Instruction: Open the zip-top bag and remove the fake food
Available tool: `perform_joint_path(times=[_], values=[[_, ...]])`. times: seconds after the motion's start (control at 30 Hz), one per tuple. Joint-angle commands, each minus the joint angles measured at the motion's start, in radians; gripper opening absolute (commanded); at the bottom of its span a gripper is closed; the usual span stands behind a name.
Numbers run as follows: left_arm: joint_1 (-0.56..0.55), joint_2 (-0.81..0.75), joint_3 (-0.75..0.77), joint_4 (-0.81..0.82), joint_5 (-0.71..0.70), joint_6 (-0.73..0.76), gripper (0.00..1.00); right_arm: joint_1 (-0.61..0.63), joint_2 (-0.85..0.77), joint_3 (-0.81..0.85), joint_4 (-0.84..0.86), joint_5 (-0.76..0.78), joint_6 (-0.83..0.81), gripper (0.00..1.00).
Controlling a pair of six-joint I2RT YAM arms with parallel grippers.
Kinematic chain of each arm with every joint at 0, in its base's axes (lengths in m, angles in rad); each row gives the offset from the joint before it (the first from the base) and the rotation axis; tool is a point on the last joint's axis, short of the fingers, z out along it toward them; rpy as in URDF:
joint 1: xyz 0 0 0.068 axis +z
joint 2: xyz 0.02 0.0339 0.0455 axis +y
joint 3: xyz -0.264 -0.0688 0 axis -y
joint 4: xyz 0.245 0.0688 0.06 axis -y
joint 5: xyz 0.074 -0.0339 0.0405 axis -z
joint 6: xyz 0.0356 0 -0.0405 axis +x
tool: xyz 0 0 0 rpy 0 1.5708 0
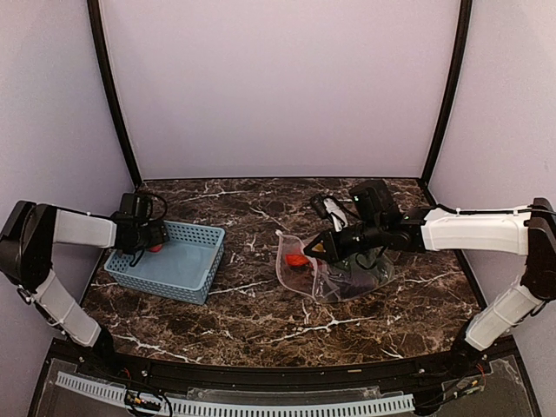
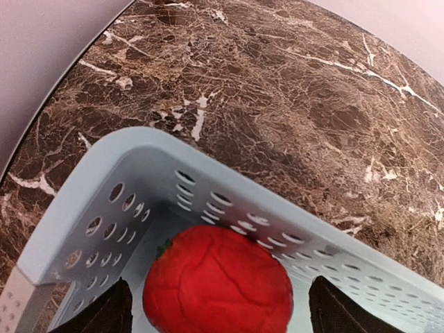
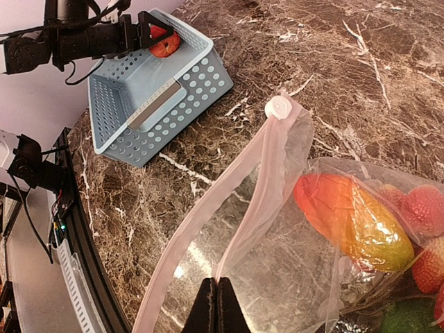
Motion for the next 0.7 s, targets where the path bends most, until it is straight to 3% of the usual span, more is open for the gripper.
perform_joint_path(times=[0.0, 0.23, 0.37, 0.5, 0.67], values=[[0.004, -0.153, -0.045, -0.058, 0.027, 0.014, 0.88, -0.009, -0.002, 0.01, 0.027, 0.004, 0.007, 0.0], [-0.05, -0.332, -0.077, -0.109, 0.046, 0.055, 0.92, -0.009, 0.013, 0.025, 0.037, -0.005, 0.007, 0.0], [-0.196, -0.439, -0.117, -0.028, 0.058, 0.156, 0.9, -0.011, 0.016, 0.027, 0.044, -0.011, 0.01, 0.0], [-0.355, -0.53, -0.203, 0.198, 0.156, 0.276, 0.86, -0.01, 0.018, 0.029, 0.054, -0.022, 0.014, 0.0], [-0.476, -0.526, -0.289, 0.402, 0.261, 0.378, 0.83, -0.01, 0.008, 0.026, 0.067, -0.034, 0.024, 0.0]])
